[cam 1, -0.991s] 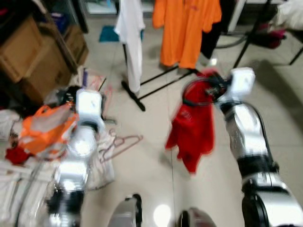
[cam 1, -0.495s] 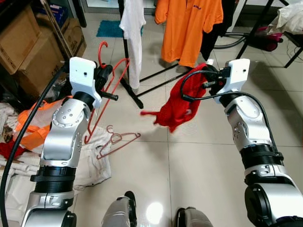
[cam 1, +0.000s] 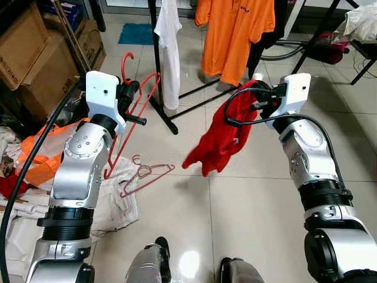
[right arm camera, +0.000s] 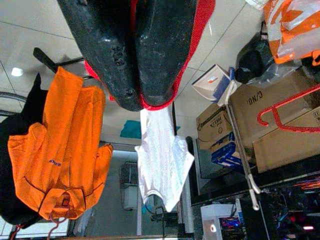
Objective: Hang hanger
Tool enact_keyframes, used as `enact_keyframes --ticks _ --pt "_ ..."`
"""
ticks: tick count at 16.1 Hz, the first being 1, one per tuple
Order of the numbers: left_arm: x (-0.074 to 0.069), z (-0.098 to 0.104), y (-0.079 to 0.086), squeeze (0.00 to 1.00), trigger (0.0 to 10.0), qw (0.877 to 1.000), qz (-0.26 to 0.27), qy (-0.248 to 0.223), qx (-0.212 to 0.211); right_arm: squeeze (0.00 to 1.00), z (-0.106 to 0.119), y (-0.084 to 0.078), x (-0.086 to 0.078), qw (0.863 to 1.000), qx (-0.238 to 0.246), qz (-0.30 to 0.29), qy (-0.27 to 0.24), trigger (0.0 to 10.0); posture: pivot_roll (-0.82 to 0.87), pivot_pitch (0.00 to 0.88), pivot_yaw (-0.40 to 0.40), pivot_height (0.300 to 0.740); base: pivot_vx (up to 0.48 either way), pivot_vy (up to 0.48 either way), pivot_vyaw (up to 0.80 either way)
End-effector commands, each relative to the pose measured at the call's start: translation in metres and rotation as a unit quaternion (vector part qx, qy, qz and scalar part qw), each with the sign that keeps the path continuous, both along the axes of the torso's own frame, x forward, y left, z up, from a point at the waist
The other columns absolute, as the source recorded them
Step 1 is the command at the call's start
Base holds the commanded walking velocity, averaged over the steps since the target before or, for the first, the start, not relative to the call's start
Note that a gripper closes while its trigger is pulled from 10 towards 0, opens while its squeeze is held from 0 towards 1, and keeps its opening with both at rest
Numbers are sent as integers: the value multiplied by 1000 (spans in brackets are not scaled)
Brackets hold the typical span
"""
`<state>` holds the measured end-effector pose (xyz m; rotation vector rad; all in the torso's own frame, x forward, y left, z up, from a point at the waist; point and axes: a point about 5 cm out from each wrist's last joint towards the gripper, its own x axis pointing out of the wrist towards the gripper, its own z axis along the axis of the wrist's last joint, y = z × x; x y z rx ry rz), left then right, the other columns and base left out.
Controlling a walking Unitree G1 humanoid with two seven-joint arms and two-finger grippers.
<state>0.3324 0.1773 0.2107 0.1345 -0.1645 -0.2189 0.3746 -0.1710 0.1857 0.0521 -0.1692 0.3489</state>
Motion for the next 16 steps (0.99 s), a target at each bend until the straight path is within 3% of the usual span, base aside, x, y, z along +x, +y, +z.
enact_keyframes --ticks 1,4,5,6,7,8,13,16 --pt "-1 1 -2 0 10000 1000 -7 2 0 0 2 -2 0 1000 -8 -2 -1 0 -66 153 -31 740 0 0 0" --pt "-1 1 -2 0 10000 1000 -7 2 0 0 2 -2 0 1000 -8 -2 -1 0 -66 153 -31 740 0 0 0" --pt "-2 5 -5 0 10000 999 -33 5 -5 0 4 -2 2 1000 -8 1 1 0 -67 151 -31 740 0 0 0" --pt "-3 -12 -18 0 10000 997 -42 37 -46 0 0 -5 7 999 6 -42 24 0 -55 140 -52 740 0 0 0" --pt "-9 -41 -36 0 10000 992 -39 87 -88 0 -13 -14 8 992 29 -110 62 0 -62 144 -38 740 0 0 0" --pt "-11 -50 -41 0 10000 990 -37 100 -96 0 -18 -18 7 988 38 -129 73 0 -62 144 -38 740 0 0 0" --pt "-6 -49 -44 0 10000 993 -40 91 -61 0 -23 -27 1 985 48 -152 64 0 -87 140 -2 740 0 0 0" --pt "-4 -44 -43 0 10000 995 -53 82 -37 0 -35 -32 -2 979 47 -178 89 0 -91 149 2 740 0 0 0"
